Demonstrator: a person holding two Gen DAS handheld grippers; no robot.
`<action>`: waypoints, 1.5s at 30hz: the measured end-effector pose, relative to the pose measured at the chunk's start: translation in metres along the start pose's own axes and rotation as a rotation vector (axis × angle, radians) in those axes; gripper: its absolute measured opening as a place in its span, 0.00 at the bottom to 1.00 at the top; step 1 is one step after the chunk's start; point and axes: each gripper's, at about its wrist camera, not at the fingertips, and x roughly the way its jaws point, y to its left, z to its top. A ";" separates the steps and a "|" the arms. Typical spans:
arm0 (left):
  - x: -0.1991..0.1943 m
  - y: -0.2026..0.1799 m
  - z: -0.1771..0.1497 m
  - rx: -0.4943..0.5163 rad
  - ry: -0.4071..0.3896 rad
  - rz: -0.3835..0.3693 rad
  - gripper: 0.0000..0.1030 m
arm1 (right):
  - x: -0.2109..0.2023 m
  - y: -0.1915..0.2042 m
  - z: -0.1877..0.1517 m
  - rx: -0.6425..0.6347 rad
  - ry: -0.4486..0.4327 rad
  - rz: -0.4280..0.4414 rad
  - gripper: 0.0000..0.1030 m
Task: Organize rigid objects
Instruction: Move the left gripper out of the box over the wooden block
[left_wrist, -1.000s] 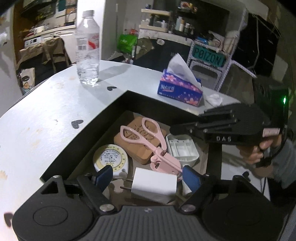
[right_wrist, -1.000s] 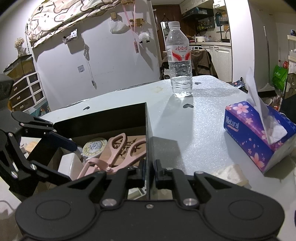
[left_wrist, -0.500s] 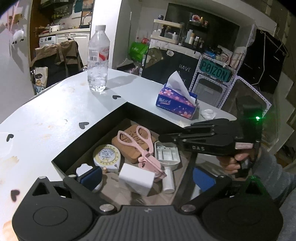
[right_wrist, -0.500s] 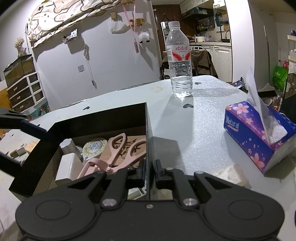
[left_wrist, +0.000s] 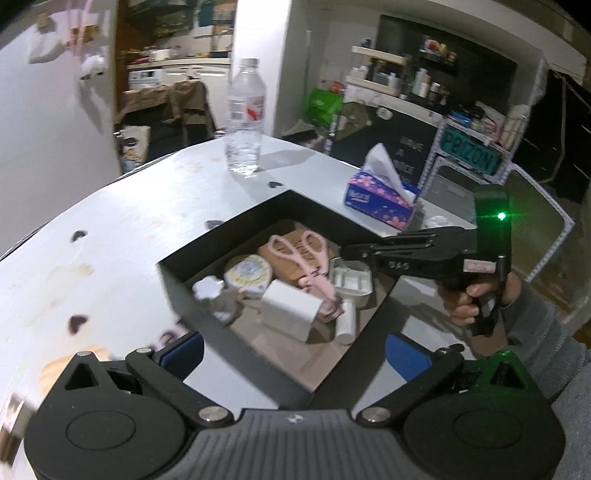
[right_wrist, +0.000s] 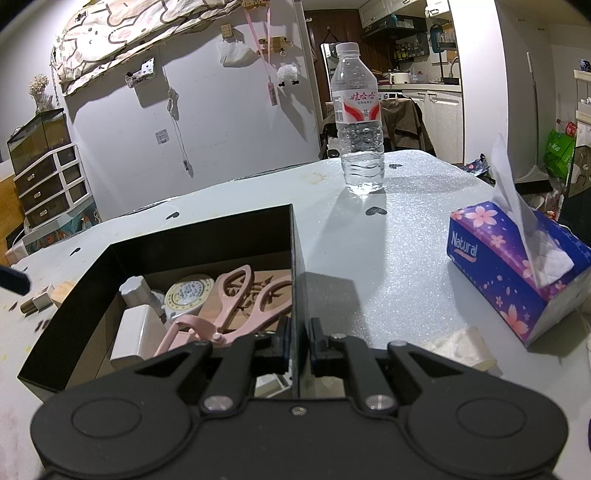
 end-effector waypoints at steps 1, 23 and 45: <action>-0.003 0.002 -0.003 -0.010 -0.005 0.015 1.00 | 0.000 0.000 0.000 0.000 0.000 0.000 0.10; -0.017 0.061 -0.063 -0.312 -0.079 0.406 1.00 | 0.000 0.000 0.000 0.000 0.000 0.000 0.10; 0.047 0.106 -0.055 -0.391 -0.058 0.623 1.00 | 0.000 0.000 0.000 0.000 0.000 -0.001 0.10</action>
